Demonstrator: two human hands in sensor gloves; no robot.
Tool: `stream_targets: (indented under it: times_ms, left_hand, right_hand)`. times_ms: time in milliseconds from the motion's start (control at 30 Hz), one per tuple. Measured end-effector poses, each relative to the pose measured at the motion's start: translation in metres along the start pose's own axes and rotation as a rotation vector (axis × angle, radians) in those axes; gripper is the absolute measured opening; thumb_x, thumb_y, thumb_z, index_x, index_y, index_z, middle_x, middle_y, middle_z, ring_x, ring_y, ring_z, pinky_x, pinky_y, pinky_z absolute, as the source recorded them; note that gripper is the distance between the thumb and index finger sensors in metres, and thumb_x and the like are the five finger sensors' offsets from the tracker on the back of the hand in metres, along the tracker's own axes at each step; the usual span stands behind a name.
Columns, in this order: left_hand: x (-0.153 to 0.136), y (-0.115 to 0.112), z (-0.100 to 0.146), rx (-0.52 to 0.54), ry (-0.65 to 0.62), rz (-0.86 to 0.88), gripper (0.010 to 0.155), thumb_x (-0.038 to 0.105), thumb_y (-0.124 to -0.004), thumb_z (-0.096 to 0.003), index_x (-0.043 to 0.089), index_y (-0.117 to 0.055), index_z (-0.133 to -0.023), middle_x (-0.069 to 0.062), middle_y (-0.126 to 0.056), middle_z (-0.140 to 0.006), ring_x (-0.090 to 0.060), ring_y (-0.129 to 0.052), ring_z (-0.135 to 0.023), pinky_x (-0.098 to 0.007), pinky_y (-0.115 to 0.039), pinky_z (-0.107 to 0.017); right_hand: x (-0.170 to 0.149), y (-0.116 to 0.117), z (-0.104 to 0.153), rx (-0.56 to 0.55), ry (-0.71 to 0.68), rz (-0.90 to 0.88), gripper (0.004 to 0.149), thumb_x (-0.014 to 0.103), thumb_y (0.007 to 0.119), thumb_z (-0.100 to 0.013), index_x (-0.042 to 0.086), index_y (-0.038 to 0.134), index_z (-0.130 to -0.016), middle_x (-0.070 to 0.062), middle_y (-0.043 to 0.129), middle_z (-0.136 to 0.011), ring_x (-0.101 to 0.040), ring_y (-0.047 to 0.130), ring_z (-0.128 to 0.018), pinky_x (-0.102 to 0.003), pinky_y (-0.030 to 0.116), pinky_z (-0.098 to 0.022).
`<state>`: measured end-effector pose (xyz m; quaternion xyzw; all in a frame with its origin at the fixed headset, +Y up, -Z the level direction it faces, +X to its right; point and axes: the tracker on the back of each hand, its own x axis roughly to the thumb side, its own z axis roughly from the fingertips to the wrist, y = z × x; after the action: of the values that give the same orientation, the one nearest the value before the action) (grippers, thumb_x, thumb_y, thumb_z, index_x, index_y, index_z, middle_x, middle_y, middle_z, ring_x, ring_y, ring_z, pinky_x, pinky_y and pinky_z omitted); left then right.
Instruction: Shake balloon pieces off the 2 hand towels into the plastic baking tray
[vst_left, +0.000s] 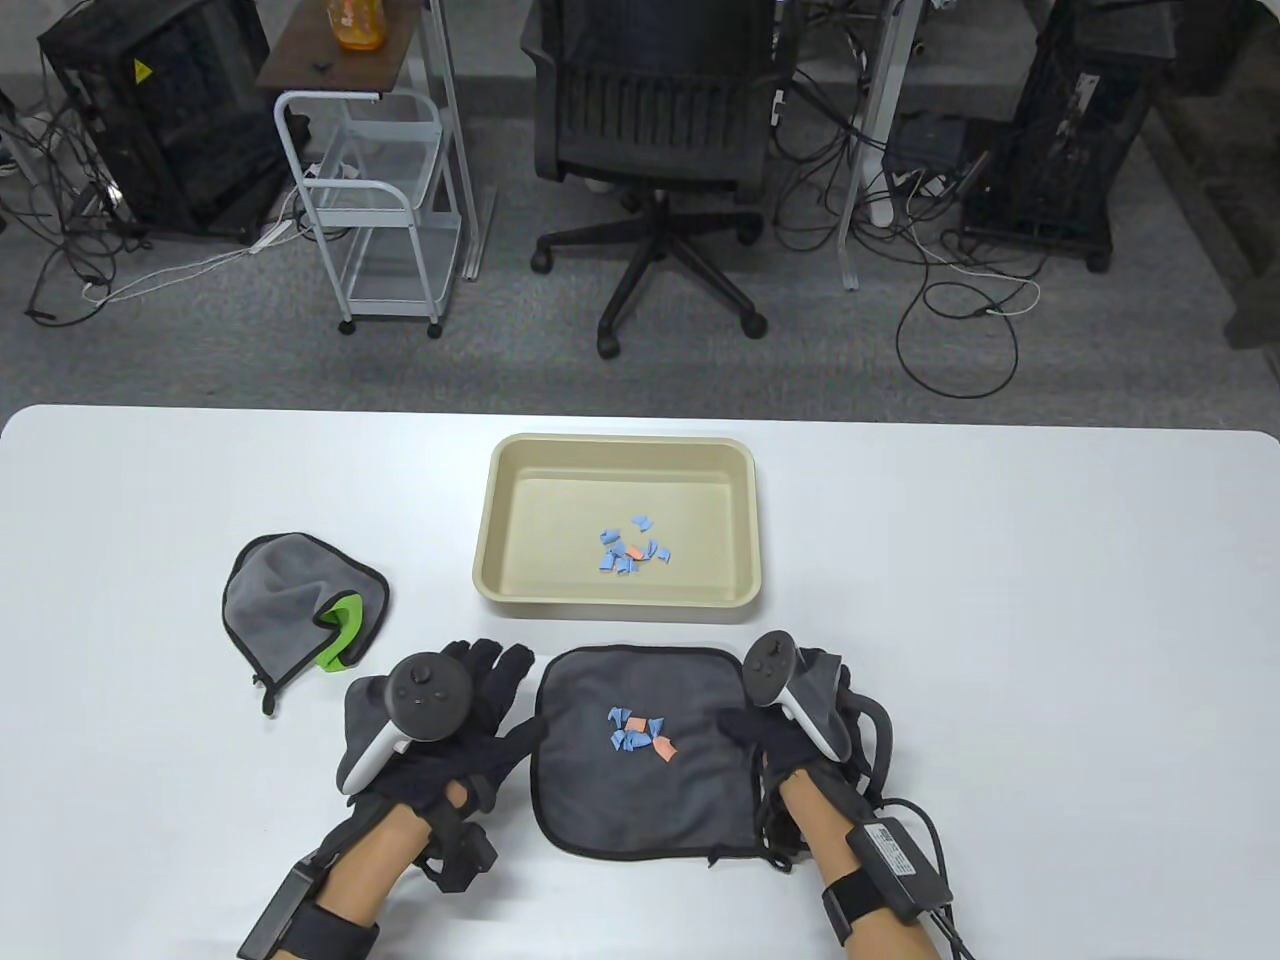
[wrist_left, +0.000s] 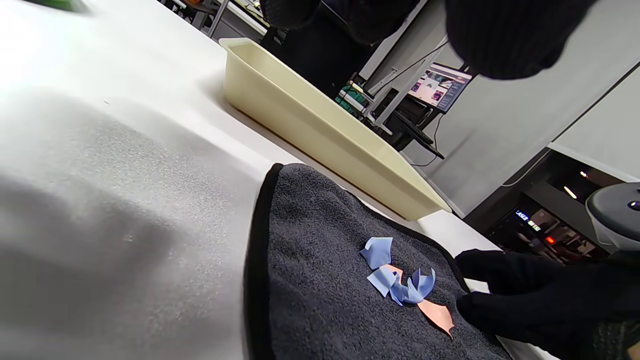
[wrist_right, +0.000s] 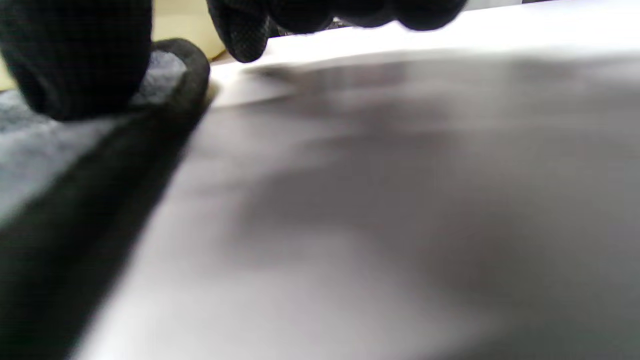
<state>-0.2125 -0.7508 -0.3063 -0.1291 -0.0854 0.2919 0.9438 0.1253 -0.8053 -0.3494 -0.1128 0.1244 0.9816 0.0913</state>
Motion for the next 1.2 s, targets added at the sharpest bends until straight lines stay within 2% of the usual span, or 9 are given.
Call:
stream_targets:
  times_ms: [167, 267, 433, 567, 700, 833, 1000, 1200]
  left_hand:
    - [0.0, -0.001, 0.0, 0.001, 0.006, 0.002, 0.079, 0.06, -0.069, -0.0375, 0.039, -0.034, -0.106, -0.007, -0.025, -0.116, -0.041, -0.013, -0.11, -0.07, -0.03, -0.073]
    - [-0.001, -0.001, 0.0, -0.002, 0.01, -0.005, 0.079, 0.06, -0.069, -0.0374, 0.039, -0.034, -0.106, -0.007, -0.025, -0.116, -0.041, -0.013, -0.11, -0.07, -0.03, -0.073]
    - [-0.001, -0.002, 0.0, -0.002, 0.016, -0.003, 0.079, 0.06, -0.069, -0.0376, 0.039, -0.034, -0.106, -0.007, -0.025, -0.116, -0.041, -0.013, -0.11, -0.07, -0.03, -0.073]
    - [-0.002, -0.004, -0.002, -0.005, 0.04, -0.025, 0.08, 0.06, -0.069, -0.0378, 0.038, -0.034, -0.106, -0.008, -0.021, -0.115, -0.041, -0.009, -0.109, -0.07, -0.028, -0.073]
    - [-0.005, -0.005, -0.004, 0.003, 0.072, -0.037, 0.079, 0.058, -0.071, -0.0382, 0.038, -0.034, -0.106, -0.008, -0.021, -0.115, -0.042, -0.012, -0.109, -0.069, -0.03, -0.073]
    - [-0.009, -0.007, -0.005, 0.0, 0.115, -0.011, 0.078, 0.053, -0.074, -0.0391, 0.036, -0.037, -0.105, -0.009, -0.025, -0.114, -0.042, -0.024, -0.108, -0.065, -0.036, -0.074]
    - [-0.014, -0.016, -0.012, -0.02, 0.212, -0.076, 0.077, 0.047, -0.077, -0.0392, 0.035, -0.039, -0.105, -0.009, -0.035, -0.111, -0.041, -0.043, -0.098, -0.057, -0.048, -0.07]
    - [-0.016, -0.032, -0.033, -0.09, 0.339, -0.101, 0.086, 0.054, -0.08, -0.0353, 0.033, -0.035, -0.106, -0.007, -0.039, -0.106, -0.039, -0.051, -0.086, -0.054, -0.051, -0.064]
  right_hand:
    - [-0.004, 0.001, -0.004, 0.021, 0.01, -0.063, 0.077, 0.059, 0.085, -0.03, 0.041, 0.053, -0.099, 0.005, 0.053, -0.09, -0.022, 0.059, -0.077, -0.035, 0.061, -0.055]
    - [-0.004, 0.002, -0.003, 0.021, 0.016, -0.083, 0.07, 0.056, 0.085, -0.031, 0.046, 0.058, -0.094, 0.006, 0.054, -0.09, -0.022, 0.06, -0.076, -0.035, 0.061, -0.054]
    - [-0.003, 0.004, -0.001, 0.025, 0.045, -0.065, 0.051, 0.057, 0.083, -0.032, 0.045, 0.068, -0.079, 0.005, 0.056, -0.088, -0.024, 0.061, -0.075, -0.036, 0.062, -0.053]
    - [0.001, 0.002, 0.0, 0.038, 0.016, -0.094, 0.035, 0.054, 0.084, -0.034, 0.043, 0.078, -0.067, 0.006, 0.067, -0.086, -0.024, 0.069, -0.073, -0.036, 0.066, -0.051]
    - [0.01, -0.006, 0.006, 0.044, -0.03, -0.107, 0.034, 0.049, 0.086, -0.038, 0.043, 0.079, -0.071, 0.007, 0.075, -0.091, -0.022, 0.08, -0.072, -0.032, 0.072, -0.049]
    - [0.018, -0.016, 0.015, 0.049, -0.084, -0.195, 0.039, 0.042, 0.086, -0.04, 0.037, 0.075, -0.077, 0.005, 0.08, -0.093, -0.007, 0.097, -0.056, -0.023, 0.085, -0.035]
    - [0.028, -0.027, 0.026, 0.017, -0.143, -0.213, 0.041, 0.038, 0.085, -0.041, 0.031, 0.072, -0.079, 0.002, 0.078, -0.093, -0.002, 0.101, -0.051, -0.018, 0.09, -0.032]
    - [0.032, -0.03, 0.031, 0.001, -0.183, -0.226, 0.041, 0.039, 0.086, -0.04, 0.031, 0.073, -0.079, 0.002, 0.08, -0.092, -0.001, 0.102, -0.049, -0.017, 0.091, -0.03]
